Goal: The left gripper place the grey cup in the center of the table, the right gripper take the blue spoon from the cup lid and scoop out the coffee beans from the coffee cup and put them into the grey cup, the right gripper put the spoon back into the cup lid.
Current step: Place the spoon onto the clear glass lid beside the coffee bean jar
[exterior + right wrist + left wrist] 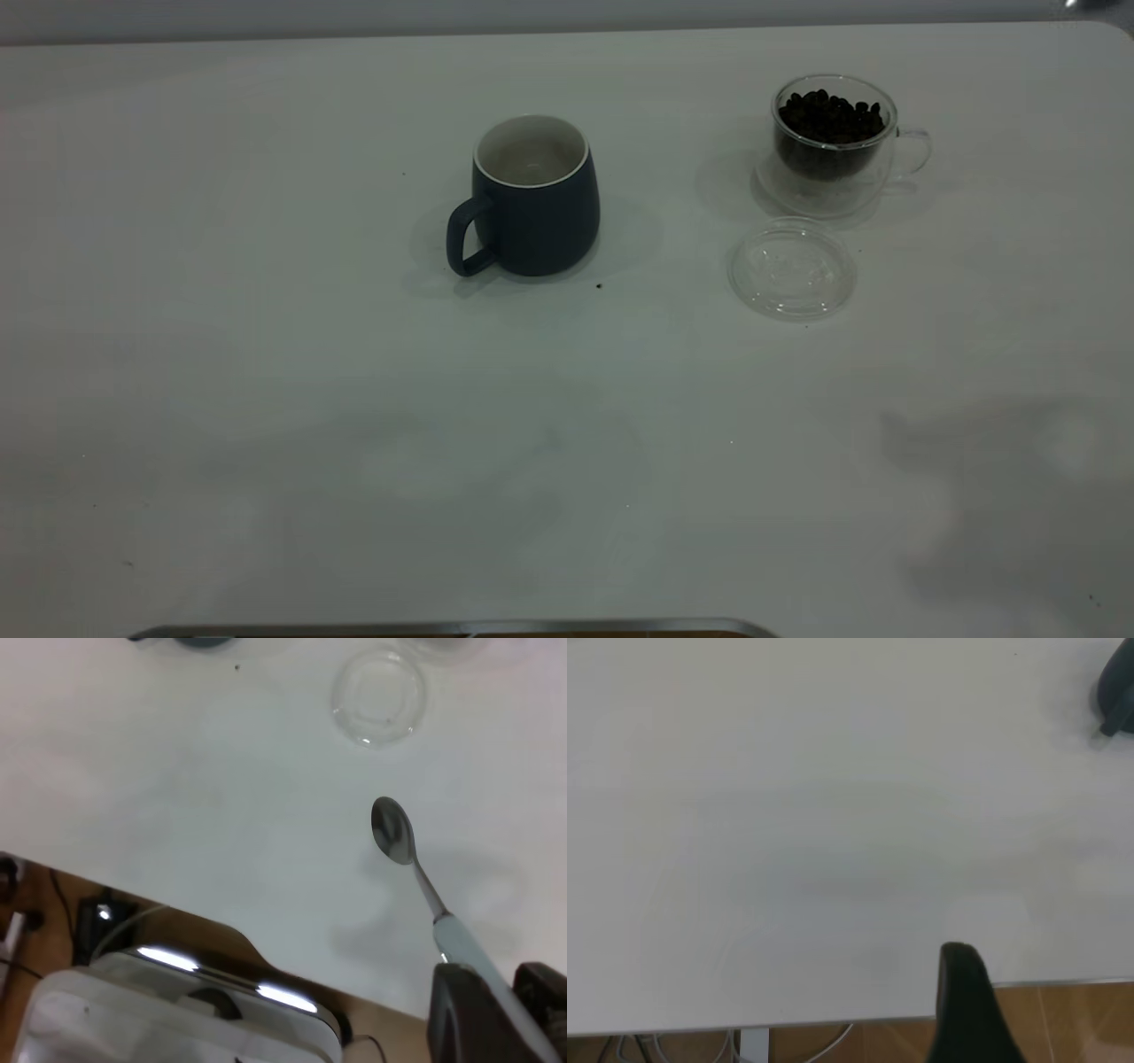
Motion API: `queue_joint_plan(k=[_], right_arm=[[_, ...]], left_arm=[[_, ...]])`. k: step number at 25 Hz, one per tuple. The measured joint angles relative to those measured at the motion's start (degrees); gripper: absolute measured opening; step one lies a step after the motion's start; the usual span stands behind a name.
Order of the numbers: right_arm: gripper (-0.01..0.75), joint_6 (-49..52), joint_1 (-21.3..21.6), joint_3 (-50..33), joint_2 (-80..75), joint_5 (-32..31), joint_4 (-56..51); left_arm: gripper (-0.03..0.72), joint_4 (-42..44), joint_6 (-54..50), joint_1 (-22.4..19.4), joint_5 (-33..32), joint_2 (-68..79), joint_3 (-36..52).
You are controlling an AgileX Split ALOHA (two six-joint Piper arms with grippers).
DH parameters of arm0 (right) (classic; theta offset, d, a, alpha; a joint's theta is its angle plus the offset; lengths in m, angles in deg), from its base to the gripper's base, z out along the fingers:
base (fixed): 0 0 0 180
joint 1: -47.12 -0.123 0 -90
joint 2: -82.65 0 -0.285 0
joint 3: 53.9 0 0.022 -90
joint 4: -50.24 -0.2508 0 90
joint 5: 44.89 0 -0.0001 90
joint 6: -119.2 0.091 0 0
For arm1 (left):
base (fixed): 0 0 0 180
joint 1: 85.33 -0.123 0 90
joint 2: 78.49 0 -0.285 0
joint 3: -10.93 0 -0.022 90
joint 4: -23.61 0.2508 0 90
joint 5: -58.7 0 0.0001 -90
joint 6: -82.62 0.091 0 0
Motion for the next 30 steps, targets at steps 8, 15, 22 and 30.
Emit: queue_joint_plan(k=[8,15,22,30], right_arm=[[0.112,-1.88,0.14,-15.49,-4.86,23.48,-6.35],[0.112,-14.30,5.29,-19.01,-17.53,36.59,-24.28],[0.112,-51.23,15.59,-19.01,-32.76,33.26,-62.92],[0.112,-66.77,20.60,-18.96,-45.41,30.43,-82.45]], left_arm=[[0.514,0.00,0.00,0.00,0.00,0.00,0.00],[0.514,0.00,0.00,0.00,0.00,0.00,0.00],[0.514,0.00,0.00,0.00,0.00,0.00,0.00],[0.514,0.00,0.09,0.00,0.00,0.00,0.00]])
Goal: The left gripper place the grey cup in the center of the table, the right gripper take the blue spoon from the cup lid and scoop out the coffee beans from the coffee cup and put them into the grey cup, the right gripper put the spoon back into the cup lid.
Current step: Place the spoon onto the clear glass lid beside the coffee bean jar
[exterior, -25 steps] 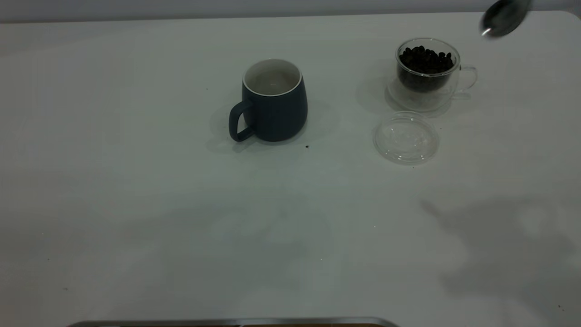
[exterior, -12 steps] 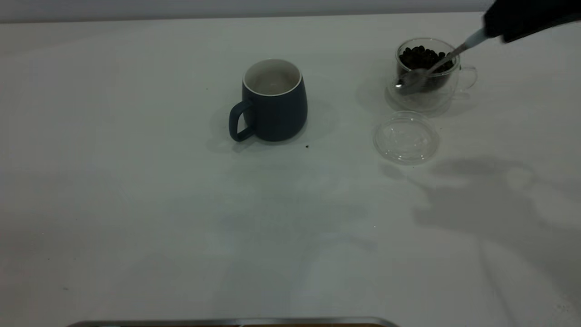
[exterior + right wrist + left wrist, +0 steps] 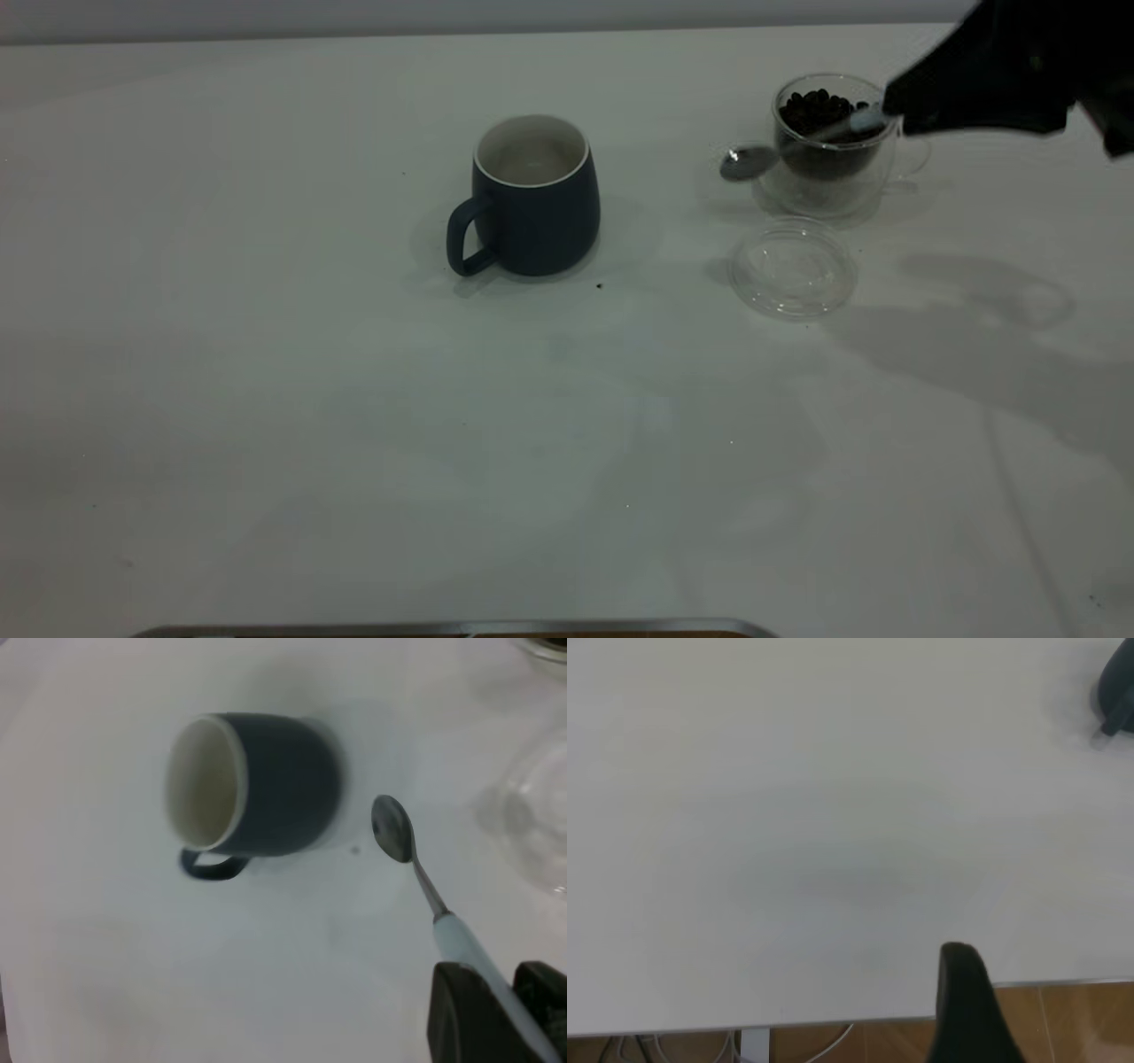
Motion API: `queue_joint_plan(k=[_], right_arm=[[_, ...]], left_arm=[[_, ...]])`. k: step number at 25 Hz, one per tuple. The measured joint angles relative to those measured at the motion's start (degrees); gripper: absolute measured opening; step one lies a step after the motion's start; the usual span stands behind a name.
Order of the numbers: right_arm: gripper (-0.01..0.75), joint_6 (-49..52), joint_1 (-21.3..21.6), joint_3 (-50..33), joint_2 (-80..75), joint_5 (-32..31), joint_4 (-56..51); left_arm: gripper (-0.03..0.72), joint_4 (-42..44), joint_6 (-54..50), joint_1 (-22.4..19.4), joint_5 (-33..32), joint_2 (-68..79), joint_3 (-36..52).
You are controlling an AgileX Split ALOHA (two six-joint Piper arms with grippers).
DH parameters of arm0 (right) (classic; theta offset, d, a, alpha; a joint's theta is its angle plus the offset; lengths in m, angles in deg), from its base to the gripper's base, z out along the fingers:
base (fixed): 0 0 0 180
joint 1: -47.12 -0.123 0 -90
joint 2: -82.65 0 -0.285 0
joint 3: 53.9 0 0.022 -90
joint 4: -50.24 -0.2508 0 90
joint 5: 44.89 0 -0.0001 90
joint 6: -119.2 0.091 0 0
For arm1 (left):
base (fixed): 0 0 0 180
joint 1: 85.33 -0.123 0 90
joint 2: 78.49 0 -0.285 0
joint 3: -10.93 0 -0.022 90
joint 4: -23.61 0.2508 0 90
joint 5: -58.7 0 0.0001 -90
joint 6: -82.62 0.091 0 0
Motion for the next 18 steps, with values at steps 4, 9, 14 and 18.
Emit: queue_joint_plan(k=[4,9,14,18], right_arm=[[0.112,-1.66,1.95,0.00,-3.76,0.00,-4.81],[0.112,-5.08,4.30,0.05,-8.38,-0.34,-10.36],[0.112,-6.67,6.44,0.16,-12.18,-1.68,-12.83],[0.112,-7.49,6.69,0.45,-15.14,-2.16,-12.94]], left_arm=[[0.514,0.00,0.00,0.00,0.00,0.00,0.00],[0.514,0.00,0.00,0.00,0.00,0.00,0.00],[0.514,0.00,0.00,0.00,0.00,0.00,0.00],[0.514,0.00,0.00,0.00,0.00,0.00,0.00]])
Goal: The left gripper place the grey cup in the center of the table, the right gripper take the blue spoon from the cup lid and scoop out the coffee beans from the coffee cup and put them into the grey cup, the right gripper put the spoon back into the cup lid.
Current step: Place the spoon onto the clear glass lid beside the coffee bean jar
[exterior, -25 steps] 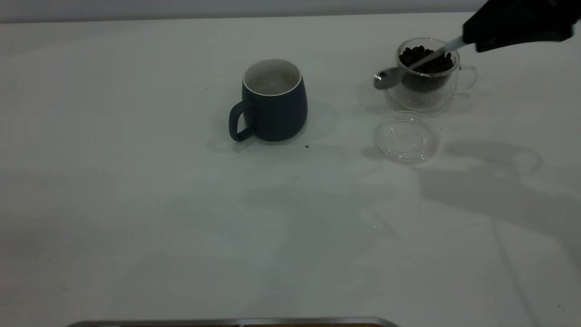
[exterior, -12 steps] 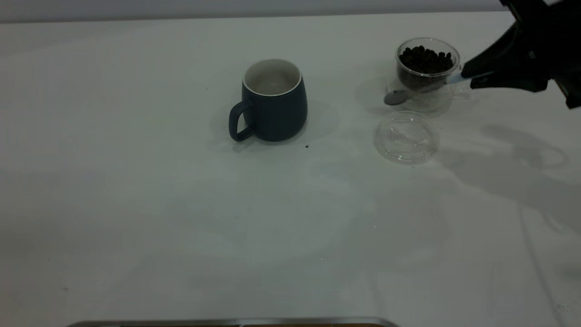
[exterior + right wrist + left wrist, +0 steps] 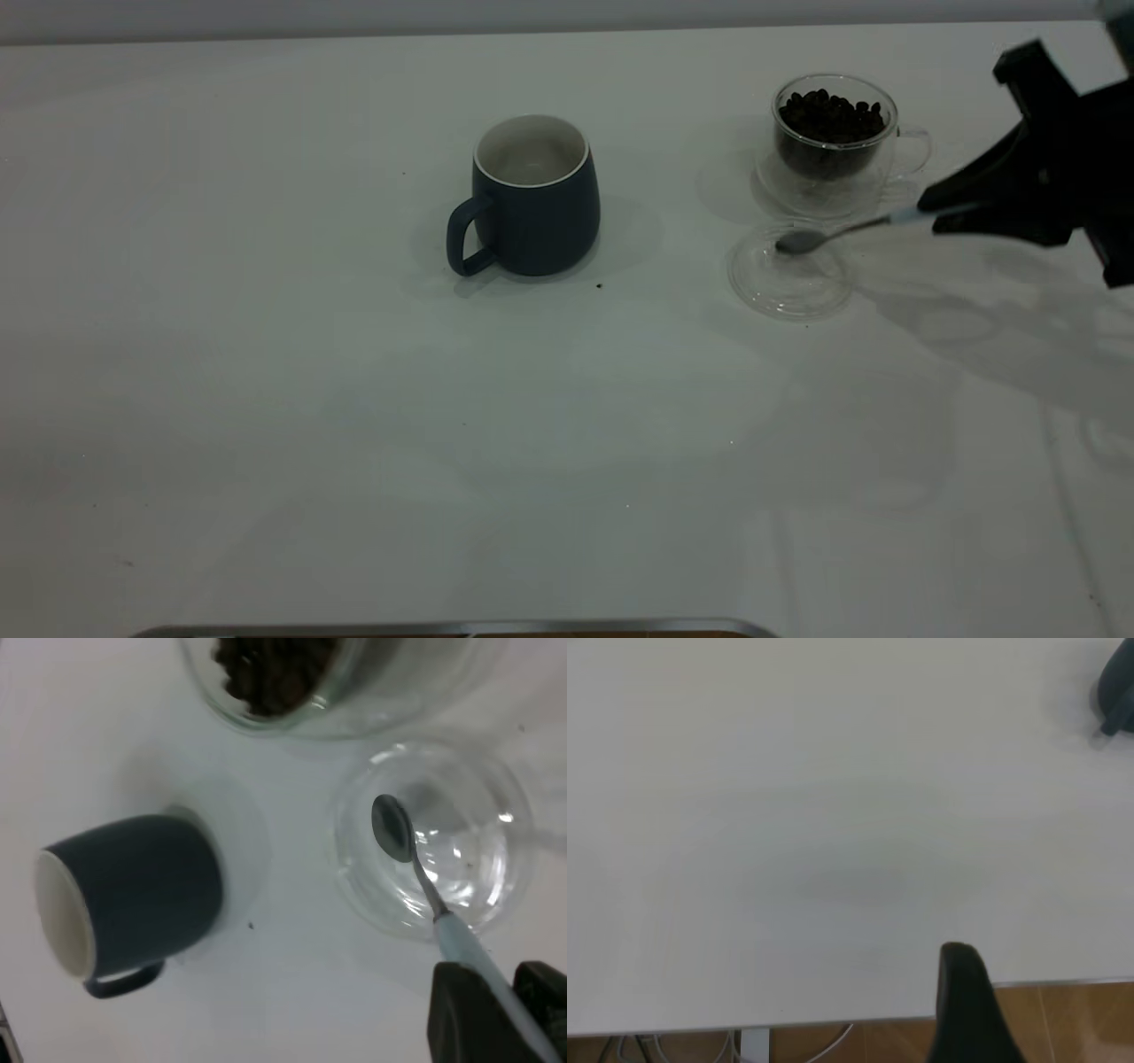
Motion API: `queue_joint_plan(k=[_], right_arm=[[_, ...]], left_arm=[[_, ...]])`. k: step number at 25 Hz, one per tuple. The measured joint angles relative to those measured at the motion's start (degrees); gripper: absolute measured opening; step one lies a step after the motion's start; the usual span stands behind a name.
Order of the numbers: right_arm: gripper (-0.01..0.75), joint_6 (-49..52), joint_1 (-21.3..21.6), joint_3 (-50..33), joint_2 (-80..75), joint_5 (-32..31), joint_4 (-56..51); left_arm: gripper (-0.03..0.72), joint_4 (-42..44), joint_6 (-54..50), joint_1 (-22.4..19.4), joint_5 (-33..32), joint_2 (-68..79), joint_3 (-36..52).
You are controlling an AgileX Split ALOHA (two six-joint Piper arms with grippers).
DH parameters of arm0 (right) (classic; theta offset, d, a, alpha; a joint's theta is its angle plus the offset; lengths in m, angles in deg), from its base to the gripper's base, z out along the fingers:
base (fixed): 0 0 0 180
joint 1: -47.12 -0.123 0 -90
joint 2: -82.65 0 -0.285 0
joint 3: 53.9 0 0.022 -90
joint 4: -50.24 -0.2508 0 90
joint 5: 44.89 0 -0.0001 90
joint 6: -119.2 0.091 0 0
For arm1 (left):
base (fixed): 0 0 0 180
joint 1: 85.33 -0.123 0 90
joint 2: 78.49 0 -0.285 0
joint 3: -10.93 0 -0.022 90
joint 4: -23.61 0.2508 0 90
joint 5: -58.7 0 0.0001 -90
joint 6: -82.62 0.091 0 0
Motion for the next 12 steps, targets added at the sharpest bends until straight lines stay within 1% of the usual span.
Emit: queue_joint_plan(k=[2,12], right_arm=[[0.112,-0.93,0.00,0.50,-1.54,-0.21,0.00],[0.113,-5.27,0.06,3.40,-6.55,-5.35,-0.05]], left_arm=[[0.514,0.00,0.00,0.00,0.00,0.00,0.00],[0.514,0.00,-0.04,0.00,0.00,0.00,0.00]])
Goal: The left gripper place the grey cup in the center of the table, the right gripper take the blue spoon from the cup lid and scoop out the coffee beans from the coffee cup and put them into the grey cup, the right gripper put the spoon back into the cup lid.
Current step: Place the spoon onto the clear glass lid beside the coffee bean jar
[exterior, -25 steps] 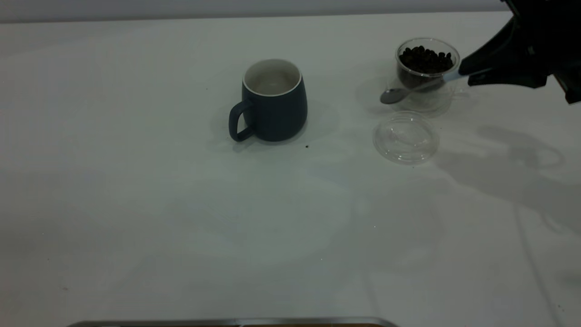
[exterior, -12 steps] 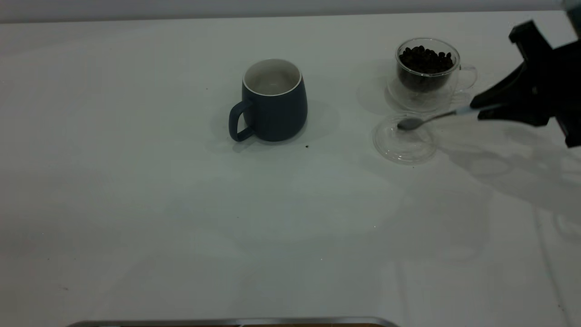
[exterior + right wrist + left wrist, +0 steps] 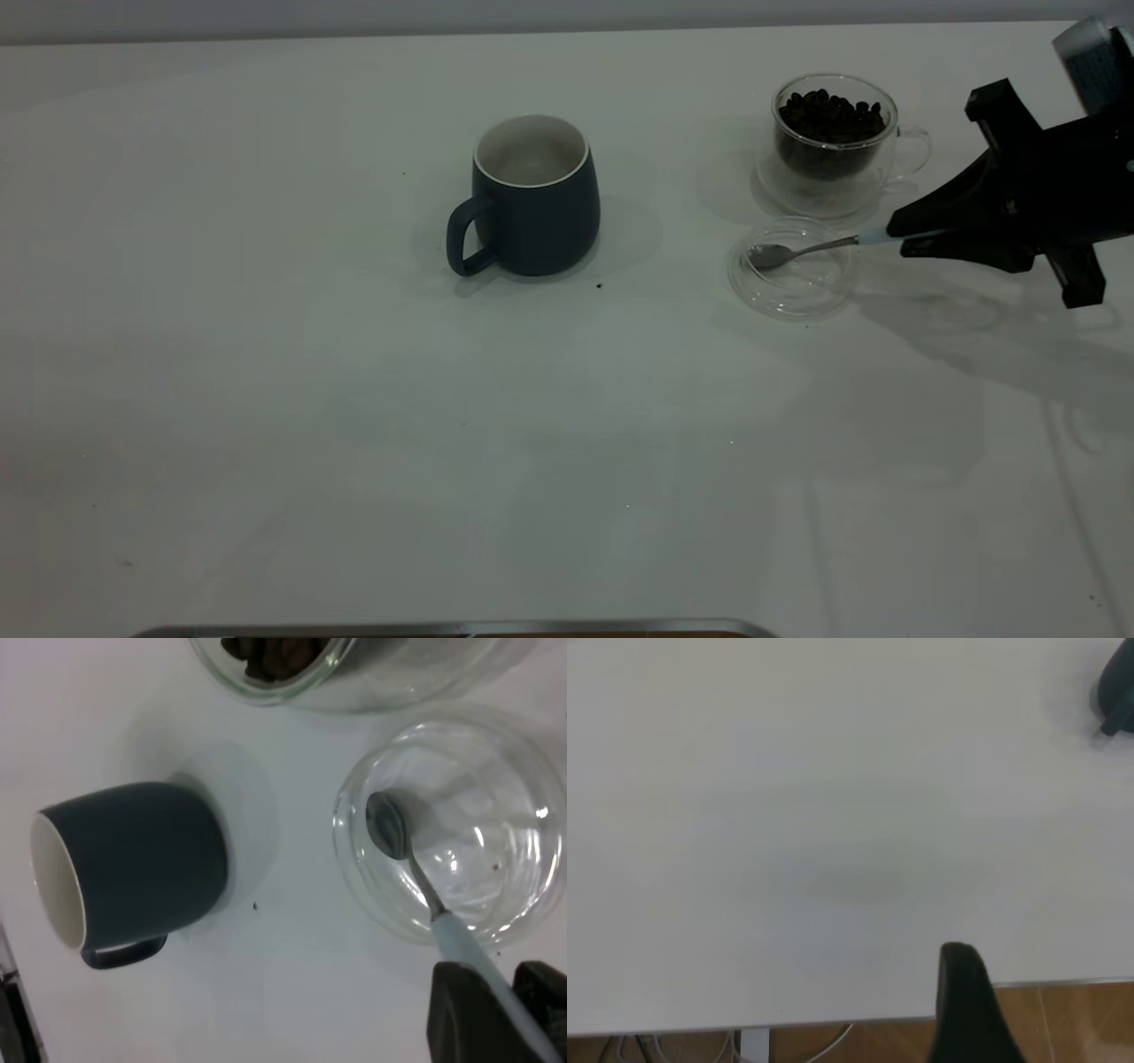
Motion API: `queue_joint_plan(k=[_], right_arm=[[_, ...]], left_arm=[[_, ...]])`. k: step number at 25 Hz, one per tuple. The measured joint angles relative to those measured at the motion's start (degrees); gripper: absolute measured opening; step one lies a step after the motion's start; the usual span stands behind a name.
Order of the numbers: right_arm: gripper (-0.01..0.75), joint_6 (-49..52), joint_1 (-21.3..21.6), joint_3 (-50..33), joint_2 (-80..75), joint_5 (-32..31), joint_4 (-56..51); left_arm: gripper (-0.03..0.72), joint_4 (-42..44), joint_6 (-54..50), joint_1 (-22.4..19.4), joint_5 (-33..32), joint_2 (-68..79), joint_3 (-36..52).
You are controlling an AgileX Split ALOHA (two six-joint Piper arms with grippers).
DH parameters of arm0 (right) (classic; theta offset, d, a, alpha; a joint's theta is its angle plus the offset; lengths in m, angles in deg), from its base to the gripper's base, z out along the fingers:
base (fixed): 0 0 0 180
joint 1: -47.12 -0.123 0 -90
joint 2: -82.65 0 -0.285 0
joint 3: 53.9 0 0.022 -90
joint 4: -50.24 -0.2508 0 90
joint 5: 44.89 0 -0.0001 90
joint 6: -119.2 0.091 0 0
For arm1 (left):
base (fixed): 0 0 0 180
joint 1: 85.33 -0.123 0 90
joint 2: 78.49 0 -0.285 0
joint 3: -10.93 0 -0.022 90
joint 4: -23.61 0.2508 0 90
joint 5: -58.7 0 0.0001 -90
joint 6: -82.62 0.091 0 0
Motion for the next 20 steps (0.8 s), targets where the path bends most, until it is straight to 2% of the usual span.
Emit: queue_joint_plan(k=[3,6,13,16,20], right_arm=[[0.148,-1.20,0.00,0.15,-0.34,-0.20,0.00],[0.262,-1.88,0.00,0.15,-0.34,0.15,0.00],[0.661,-3.16,0.01,0.15,-0.34,0.40,0.00],[0.736,-3.51,0.13,0.15,-0.34,0.40,1.40],[0.747,-2.90,0.73,0.15,-0.34,0.40,4.13]], left_arm=[[0.514,0.00,-0.10,0.00,0.00,0.00,0.00],[0.514,0.00,-0.05,0.00,0.00,0.00,0.00],[0.514,0.00,-0.05,0.00,0.00,0.00,0.00],[0.514,0.00,-0.05,0.00,0.00,0.00,0.00],[0.514,0.00,-0.05,0.00,0.00,0.00,0.00]])
